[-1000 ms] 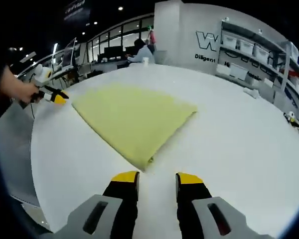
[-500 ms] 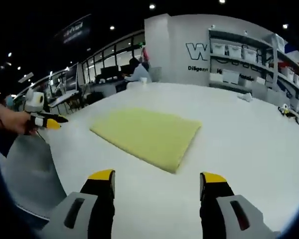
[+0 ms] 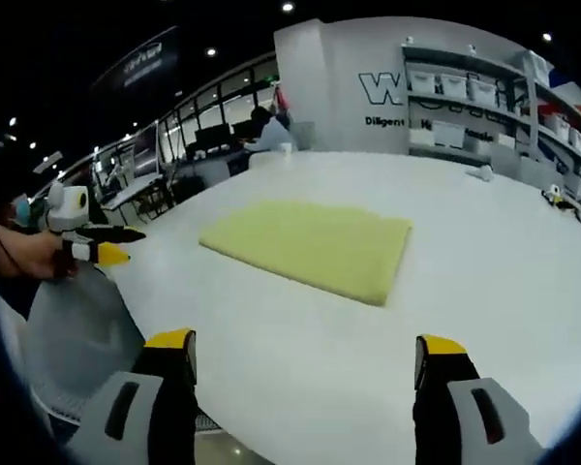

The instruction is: Fold the garment on the visible template until the final outline fits inside the template.

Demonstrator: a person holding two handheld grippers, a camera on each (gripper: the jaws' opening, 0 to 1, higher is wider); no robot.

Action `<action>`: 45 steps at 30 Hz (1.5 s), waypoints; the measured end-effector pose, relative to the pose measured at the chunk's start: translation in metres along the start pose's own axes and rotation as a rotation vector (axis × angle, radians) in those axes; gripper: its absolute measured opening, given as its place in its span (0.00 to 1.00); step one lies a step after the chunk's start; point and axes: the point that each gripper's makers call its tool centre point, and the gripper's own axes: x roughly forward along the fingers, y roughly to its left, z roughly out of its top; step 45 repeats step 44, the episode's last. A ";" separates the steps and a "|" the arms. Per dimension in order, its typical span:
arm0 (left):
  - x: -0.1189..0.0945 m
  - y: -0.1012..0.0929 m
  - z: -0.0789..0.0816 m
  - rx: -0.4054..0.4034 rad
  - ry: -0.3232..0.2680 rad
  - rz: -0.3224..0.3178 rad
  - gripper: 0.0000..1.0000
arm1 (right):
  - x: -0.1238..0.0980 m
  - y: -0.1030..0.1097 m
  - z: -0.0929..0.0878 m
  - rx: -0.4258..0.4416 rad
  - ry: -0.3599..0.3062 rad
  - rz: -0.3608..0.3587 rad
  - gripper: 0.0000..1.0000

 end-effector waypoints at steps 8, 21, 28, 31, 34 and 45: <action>0.000 0.002 -0.002 0.016 0.008 0.016 0.74 | 0.001 0.003 0.003 -0.001 -0.009 0.003 0.94; -0.001 0.006 -0.005 -0.004 0.020 0.035 0.73 | -0.002 0.000 0.001 0.011 -0.008 0.004 0.94; -0.001 0.004 -0.006 0.003 0.026 0.028 0.73 | -0.004 -0.002 -0.003 0.010 -0.001 0.007 0.94; -0.002 0.004 -0.006 -0.002 0.025 0.031 0.73 | -0.005 -0.002 -0.004 0.014 0.001 0.005 0.93; -0.001 0.004 -0.006 0.000 0.024 0.030 0.73 | -0.005 -0.003 -0.004 0.019 0.000 0.006 0.93; -0.002 0.004 -0.005 0.000 0.018 0.030 0.72 | -0.004 -0.001 -0.004 0.013 0.003 0.014 0.93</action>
